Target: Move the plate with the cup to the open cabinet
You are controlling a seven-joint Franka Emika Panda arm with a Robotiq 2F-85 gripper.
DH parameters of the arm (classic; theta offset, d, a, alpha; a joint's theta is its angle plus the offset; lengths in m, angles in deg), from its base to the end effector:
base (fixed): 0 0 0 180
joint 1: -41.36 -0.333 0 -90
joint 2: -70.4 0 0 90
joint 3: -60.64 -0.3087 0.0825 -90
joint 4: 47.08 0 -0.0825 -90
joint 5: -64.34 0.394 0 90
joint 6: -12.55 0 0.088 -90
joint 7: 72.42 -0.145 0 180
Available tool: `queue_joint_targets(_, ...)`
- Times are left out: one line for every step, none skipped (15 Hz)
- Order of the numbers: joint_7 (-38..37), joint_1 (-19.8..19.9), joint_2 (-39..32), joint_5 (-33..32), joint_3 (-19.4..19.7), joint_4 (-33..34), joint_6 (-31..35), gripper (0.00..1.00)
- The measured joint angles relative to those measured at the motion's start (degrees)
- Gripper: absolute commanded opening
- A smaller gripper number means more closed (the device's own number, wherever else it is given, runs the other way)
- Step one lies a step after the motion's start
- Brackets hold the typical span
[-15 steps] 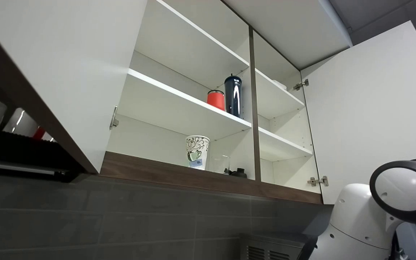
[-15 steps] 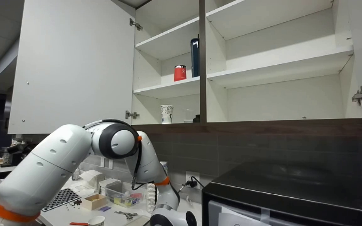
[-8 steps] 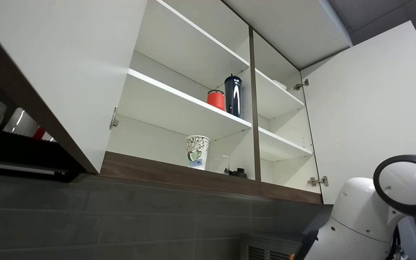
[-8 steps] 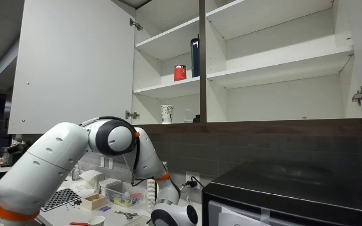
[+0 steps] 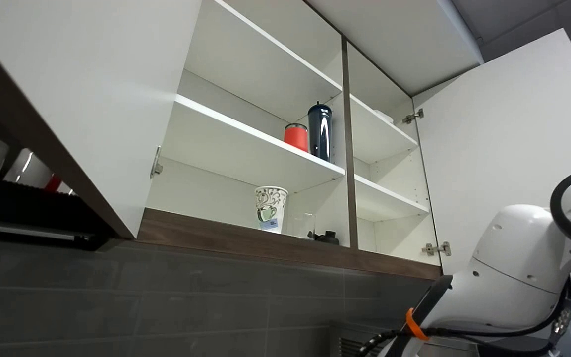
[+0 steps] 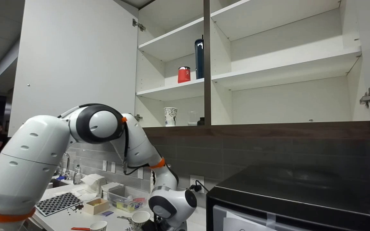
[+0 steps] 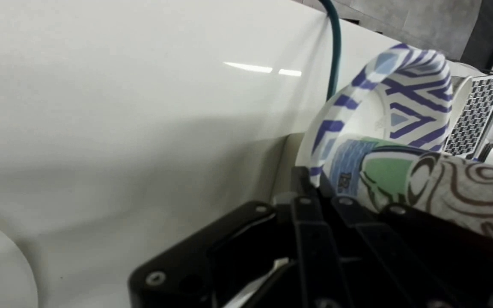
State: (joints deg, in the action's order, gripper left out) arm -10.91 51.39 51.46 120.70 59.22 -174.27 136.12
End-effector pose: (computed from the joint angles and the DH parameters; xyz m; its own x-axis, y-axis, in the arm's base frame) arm 0.5220 -0.0176 0.1679 0.9796 0.1194 0.1615 0.1983 -0.7014 -0.6846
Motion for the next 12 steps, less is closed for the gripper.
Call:
queue_joint_targets(-0.91,-0.43,1.87,-0.01,0.02,-1.06,0.00,0.03)
queue_joint_targets(-1.56,-0.77,3.33,-0.01,0.02,-1.93,0.00,0.03)
queue_joint_targets(-1.90,-1.00,4.34,-0.02,0.04,-2.65,0.00,0.03)
queue_joint_targets(-1.94,-1.08,4.78,-0.02,0.08,-3.03,0.00,0.03)
queue_joint_targets(-1.94,-1.08,4.92,-0.02,0.13,-3.29,0.00,0.03)
queue_joint_targets(-1.94,-1.08,4.92,-0.02,0.21,-3.44,0.00,0.03)
queue_joint_targets(-1.94,-1.08,4.92,-0.02,0.28,-3.52,0.00,0.01)
queue_joint_targets(-1.94,-1.08,4.92,-0.02,0.32,-3.54,0.00,0.01)
queue_joint_targets(-1.90,-1.10,4.93,0.08,0.35,-3.47,0.00,0.01)
queue_joint_targets(-1.88,-1.16,5.13,0.24,0.37,-3.31,0.00,0.01)
queue_joint_targets(-1.88,-1.27,5.73,0.43,0.39,-3.20,0.00,0.01)
queue_joint_targets(-2.10,-1.44,6.78,0.46,0.42,-3.21,0.00,0.01)
